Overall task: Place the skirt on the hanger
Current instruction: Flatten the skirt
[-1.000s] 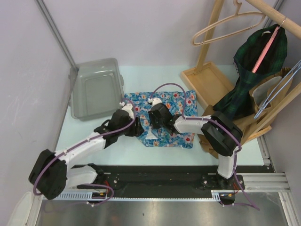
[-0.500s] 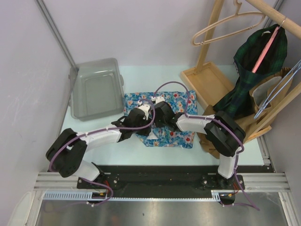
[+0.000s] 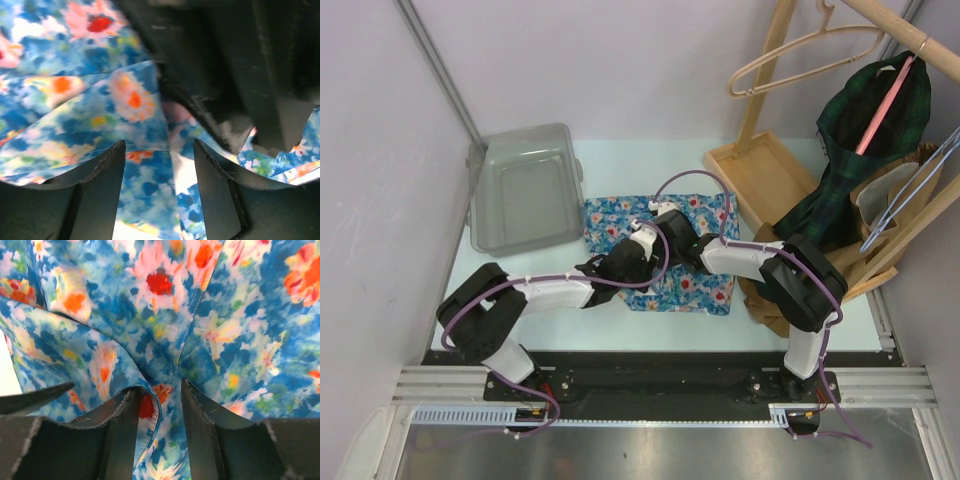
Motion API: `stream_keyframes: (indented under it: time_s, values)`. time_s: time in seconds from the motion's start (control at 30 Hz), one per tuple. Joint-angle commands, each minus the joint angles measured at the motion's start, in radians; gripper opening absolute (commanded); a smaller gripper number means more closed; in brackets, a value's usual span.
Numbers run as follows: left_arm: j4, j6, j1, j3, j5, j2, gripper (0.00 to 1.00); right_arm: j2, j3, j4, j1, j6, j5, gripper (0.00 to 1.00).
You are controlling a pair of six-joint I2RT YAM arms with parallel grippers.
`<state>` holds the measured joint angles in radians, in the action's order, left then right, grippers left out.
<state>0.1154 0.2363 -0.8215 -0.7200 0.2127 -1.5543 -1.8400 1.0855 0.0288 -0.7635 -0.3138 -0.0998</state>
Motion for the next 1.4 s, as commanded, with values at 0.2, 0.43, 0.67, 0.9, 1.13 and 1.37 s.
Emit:
stream_keyframes:
  time_s: [0.2, 0.43, 0.67, 0.9, 1.13, 1.37]
  values:
    - [0.020, -0.008, -0.015, -0.018, 0.117, -0.046, 0.32, 0.044, 0.034, 0.026, 0.009, -0.010, 0.029, 0.43]
    - [0.001, 0.011, -0.015, 0.004, 0.125, -0.021, 0.32, 0.044, 0.034, 0.034, 0.012, -0.002, 0.032, 0.43]
    - [-0.031, 0.037, -0.016, 0.027, 0.105, 0.016, 0.49, 0.045, 0.034, 0.030, 0.024, 0.001, 0.046, 0.43]
    - [-0.037, 0.049, -0.019, 0.065, 0.088, 0.046, 0.55, 0.042, 0.034, 0.017, 0.027, -0.001, 0.061, 0.43]
    - [0.021, 0.057, -0.027, 0.116, -0.006, 0.062, 0.56, 0.041, 0.034, 0.011, 0.033, 0.001, 0.071, 0.43]
    - [0.079, 0.032, -0.028, 0.108, -0.053, 0.036, 0.58, 0.042, 0.034, 0.019, 0.036, 0.002, 0.078, 0.43]
